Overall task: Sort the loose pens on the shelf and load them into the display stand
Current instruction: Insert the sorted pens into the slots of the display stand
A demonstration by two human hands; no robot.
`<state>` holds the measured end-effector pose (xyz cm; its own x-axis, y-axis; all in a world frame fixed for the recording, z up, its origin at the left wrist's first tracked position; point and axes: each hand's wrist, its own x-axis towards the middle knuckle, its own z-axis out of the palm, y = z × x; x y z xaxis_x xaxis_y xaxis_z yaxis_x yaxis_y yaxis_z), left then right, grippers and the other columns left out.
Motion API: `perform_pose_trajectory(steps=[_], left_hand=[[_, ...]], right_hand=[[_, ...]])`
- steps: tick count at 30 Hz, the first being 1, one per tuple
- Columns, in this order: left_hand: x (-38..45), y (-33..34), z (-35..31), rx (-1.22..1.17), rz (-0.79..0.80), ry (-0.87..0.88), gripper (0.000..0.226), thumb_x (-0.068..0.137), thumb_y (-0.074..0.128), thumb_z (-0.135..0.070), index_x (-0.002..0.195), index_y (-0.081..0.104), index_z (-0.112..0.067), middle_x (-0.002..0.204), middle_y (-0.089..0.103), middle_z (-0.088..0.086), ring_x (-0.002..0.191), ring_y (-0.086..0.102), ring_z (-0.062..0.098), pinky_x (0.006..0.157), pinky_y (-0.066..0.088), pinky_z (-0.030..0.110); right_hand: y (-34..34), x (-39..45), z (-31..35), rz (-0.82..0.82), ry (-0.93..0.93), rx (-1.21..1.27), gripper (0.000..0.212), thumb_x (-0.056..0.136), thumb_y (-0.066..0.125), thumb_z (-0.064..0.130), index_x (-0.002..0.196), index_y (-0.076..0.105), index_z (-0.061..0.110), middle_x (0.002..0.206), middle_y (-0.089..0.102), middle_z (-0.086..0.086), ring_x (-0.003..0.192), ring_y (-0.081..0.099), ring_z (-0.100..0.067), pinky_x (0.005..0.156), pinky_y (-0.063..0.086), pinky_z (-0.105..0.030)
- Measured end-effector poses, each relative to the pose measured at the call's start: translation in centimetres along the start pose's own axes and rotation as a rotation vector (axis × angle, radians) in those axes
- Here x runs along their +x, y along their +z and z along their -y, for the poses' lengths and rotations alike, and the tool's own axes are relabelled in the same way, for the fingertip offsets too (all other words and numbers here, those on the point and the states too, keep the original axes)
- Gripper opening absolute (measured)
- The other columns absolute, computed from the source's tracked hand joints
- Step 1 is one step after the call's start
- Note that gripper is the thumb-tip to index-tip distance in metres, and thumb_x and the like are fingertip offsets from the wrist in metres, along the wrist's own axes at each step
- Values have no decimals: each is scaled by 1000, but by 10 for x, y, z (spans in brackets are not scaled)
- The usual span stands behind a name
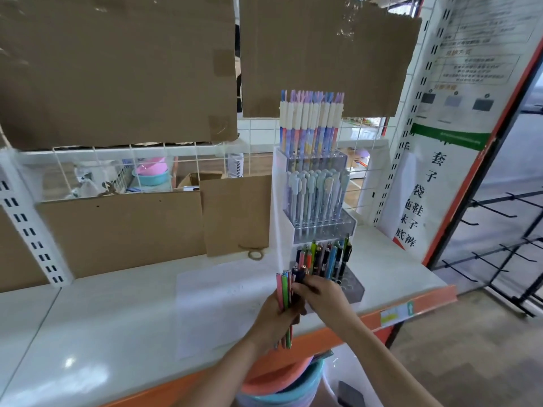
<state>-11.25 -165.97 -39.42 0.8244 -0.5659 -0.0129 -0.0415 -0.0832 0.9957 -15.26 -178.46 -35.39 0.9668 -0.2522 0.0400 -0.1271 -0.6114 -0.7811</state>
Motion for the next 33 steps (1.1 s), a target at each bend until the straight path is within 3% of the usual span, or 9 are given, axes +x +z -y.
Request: perform_pose_trajectory(steps=[3,6,9,11,13,17,21,28,33], left_hand=[[2,-4,2,-12,6,1,18,96,50,-15,94,60,-1,74,66,1,68,63,12,68,52,22],[3,-6,9,-1,-181,3,26,97,47,-20,94,58,3,71,63,3,58,59,9,55,48,18],[11,-11,18,83,-355,64,37,94,50,-32,90,53,5,65,51,12,54,46,19,48,37,29],[18,-9,17,72,-378,71,38,94,50,-34,90,51,3,61,44,12,54,43,19,49,34,32],[24,-6,15,77,-384,54,30,95,49,-33,92,53,-3,60,46,6,55,44,17,50,35,24],[32,-7,23,137,-392,42,28,96,50,-29,103,53,-1,68,57,-2,62,53,9,53,38,11],[31,-11,29,104,-355,13,16,95,52,-25,96,54,-9,69,57,0,60,49,11,49,36,12],[25,-16,45,-16,-331,-79,11,91,60,-17,80,62,-16,75,67,1,72,63,17,60,47,23],[20,-15,36,41,-252,-74,15,93,57,-21,80,54,-13,60,54,-4,47,52,1,45,41,16]], right_hand=[[-17,1,2,-154,62,94,31,97,52,25,71,53,8,56,55,1,45,48,-5,48,38,-18],[-50,6,-1,-338,93,180,26,101,41,22,83,49,6,64,59,-6,52,53,-17,47,42,-27],[-80,18,-13,-437,20,7,21,102,36,17,86,39,5,67,54,-9,57,52,-27,50,39,-35],[-89,27,-23,-416,-10,-136,15,101,33,14,90,34,4,66,49,-10,56,46,-27,49,31,-35],[-90,38,-31,-359,0,-215,10,101,32,10,94,31,3,66,48,-10,56,42,-24,48,25,-33],[-86,52,-44,-269,71,-336,7,100,35,8,95,31,4,79,52,-16,67,48,-27,54,33,-34],[-75,57,-58,-196,164,-425,16,99,39,10,108,45,-1,97,62,-23,84,61,-34,70,45,-38],[-69,65,-68,-179,143,-517,17,91,47,-5,108,48,-6,92,65,-23,75,61,-30,59,41,-33],[-65,61,-70,-222,148,-440,17,94,45,4,108,53,-2,94,63,-21,86,61,-33,69,44,-34]])
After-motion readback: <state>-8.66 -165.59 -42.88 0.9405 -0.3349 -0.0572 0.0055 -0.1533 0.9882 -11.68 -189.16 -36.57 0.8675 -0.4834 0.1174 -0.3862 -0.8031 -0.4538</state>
